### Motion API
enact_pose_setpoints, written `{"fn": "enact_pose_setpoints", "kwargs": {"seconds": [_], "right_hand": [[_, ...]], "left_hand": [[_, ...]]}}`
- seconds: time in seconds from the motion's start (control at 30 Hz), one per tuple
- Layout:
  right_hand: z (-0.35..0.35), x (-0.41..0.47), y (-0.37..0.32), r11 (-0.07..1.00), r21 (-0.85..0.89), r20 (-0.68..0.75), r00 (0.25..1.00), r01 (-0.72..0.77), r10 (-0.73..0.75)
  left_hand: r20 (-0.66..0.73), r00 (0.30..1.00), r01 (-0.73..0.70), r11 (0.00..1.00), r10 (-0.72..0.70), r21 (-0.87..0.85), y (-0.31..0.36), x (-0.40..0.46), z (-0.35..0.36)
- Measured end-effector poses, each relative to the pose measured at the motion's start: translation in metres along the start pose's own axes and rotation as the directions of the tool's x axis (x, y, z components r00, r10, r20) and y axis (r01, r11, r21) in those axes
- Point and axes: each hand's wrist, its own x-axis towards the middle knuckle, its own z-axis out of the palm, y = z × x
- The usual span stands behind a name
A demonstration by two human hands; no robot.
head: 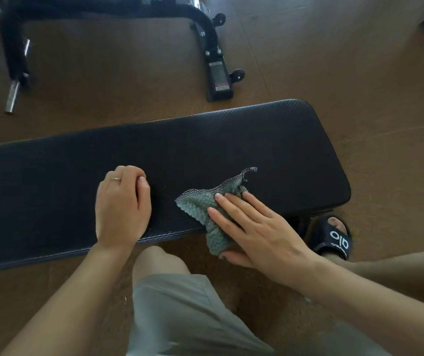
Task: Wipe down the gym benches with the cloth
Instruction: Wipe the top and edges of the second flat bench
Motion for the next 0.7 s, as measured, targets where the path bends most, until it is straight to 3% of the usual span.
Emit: {"fn": "enact_pose_setpoints", "kwargs": {"seconds": [0.1, 0.2, 0.5, 0.7], "right_hand": [[-0.003, 0.011, 0.006, 0.993, -0.102, 0.025, 0.998, 0.054, -0.052], [-0.011, 0.026, 0.011, 0.994, -0.069, 0.027, 0.996, 0.087, -0.086], [-0.014, 0.053, -0.016, 0.993, -0.106, 0.079, 0.996, 0.042, -0.034], [-0.016, 0.102, -0.051, 0.983, -0.034, -0.012, 0.983, 0.182, -0.182]], "left_hand": [[-0.004, 1.000, 0.001, 1.000, -0.001, -0.013, 0.001, -0.001, 0.000], [-0.032, 0.999, 0.040, 0.999, -0.041, -0.026, 0.000, -0.004, -0.001], [-0.062, 0.994, 0.086, 0.996, -0.086, -0.009, 0.000, -0.005, -0.001], [-0.054, 0.991, 0.118, 0.993, -0.119, -0.028, -0.001, -0.005, -0.001]]}}
